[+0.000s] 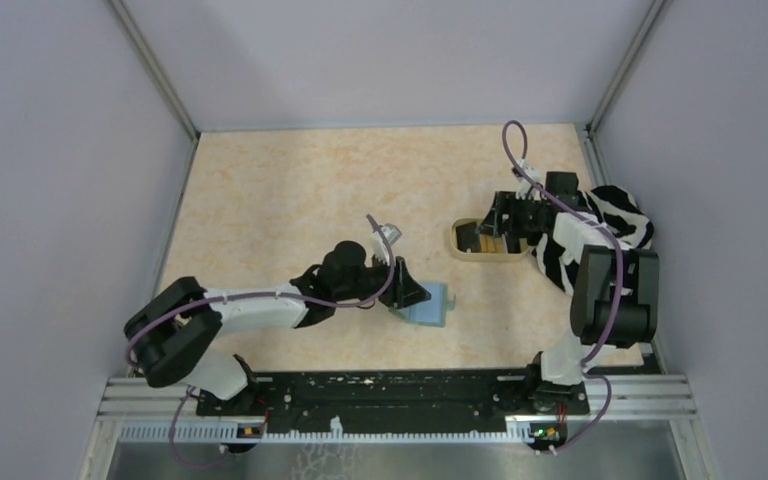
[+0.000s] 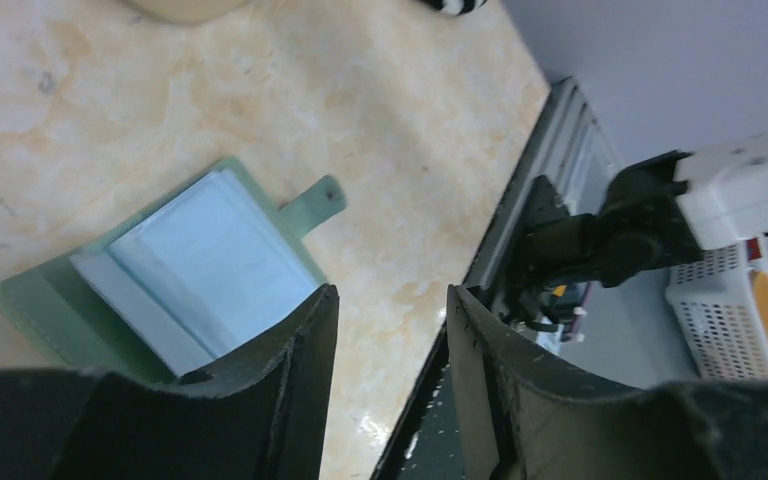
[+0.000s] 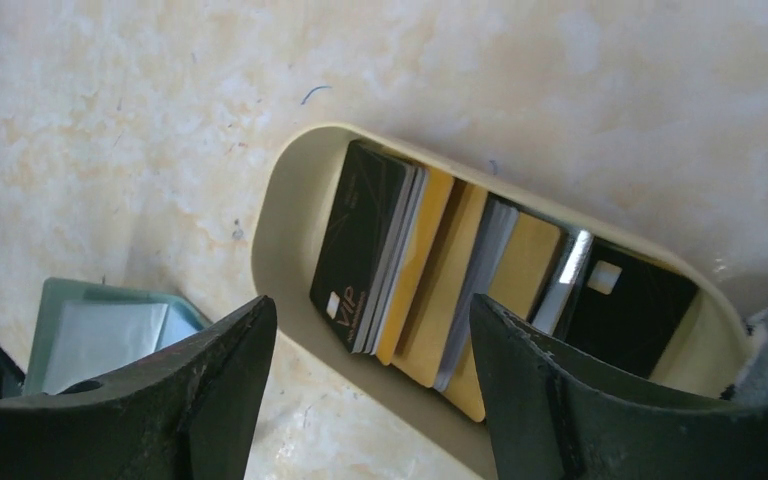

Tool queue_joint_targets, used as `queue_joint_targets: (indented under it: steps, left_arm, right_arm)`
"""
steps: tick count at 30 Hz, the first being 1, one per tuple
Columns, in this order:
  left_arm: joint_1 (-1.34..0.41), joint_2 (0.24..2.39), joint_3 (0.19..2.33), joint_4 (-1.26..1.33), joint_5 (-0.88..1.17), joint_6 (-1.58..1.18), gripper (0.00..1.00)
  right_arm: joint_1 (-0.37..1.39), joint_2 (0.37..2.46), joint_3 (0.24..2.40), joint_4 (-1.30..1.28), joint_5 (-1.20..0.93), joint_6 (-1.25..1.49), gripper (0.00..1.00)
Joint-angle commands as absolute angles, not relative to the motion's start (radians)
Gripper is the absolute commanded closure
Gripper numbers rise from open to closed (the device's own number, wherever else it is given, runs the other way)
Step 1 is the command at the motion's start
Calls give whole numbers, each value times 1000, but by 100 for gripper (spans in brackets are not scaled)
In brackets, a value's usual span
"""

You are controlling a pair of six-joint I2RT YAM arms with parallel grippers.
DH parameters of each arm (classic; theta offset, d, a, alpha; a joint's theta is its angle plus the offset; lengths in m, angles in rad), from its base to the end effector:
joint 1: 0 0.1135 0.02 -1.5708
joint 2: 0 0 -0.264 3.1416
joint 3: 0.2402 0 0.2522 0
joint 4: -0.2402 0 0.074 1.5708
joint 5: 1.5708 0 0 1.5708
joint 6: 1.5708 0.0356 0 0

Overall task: Put the credit cards into the card holder
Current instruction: Pick up the credit card from the storage box.

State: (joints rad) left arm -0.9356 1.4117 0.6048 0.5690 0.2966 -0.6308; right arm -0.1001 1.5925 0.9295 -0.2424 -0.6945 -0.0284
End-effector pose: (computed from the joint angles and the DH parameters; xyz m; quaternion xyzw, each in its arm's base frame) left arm 0.1672 -0.2444 0.2133 0.2083 0.7545 -0.5137 0.3513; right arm 0.3190 -0.0091 0.1942 -0.0792 0.8922 0.3013 0.3271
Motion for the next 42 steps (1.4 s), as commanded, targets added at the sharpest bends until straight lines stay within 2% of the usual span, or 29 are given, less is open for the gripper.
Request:
queue_joint_targets:
  steps: [1, 8, 17, 23, 36, 39, 42]
  left_arm:
    - [-934, 1524, 682, 459, 240, -647, 50]
    - [-934, 1613, 719, 306, 98, -600, 61]
    - [-934, 1600, 636, 364, 86, -588, 68]
    - [-934, 1592, 591, 478, 140, -609, 69]
    - [-934, 1590, 565, 537, 192, -643, 69]
    - [-934, 1586, 558, 545, 196, -651, 69]
    - [-934, 1581, 553, 548, 196, -653, 69]
  right_arm:
    - [-98, 1631, 1008, -242, -647, -8, 32]
    - [-97, 1722, 1047, -288, -698, -8, 42]
    - [-68, 1726, 1046, -287, -780, 30, 52]
    - [-67, 1707, 1017, -227, -889, 114, 53]
    - [-64, 1761, 977, -120, -912, 245, 54]
    - [-56, 1775, 990, -153, -880, 212, 48]
    - [-53, 1795, 994, -149, -907, 221, 47]
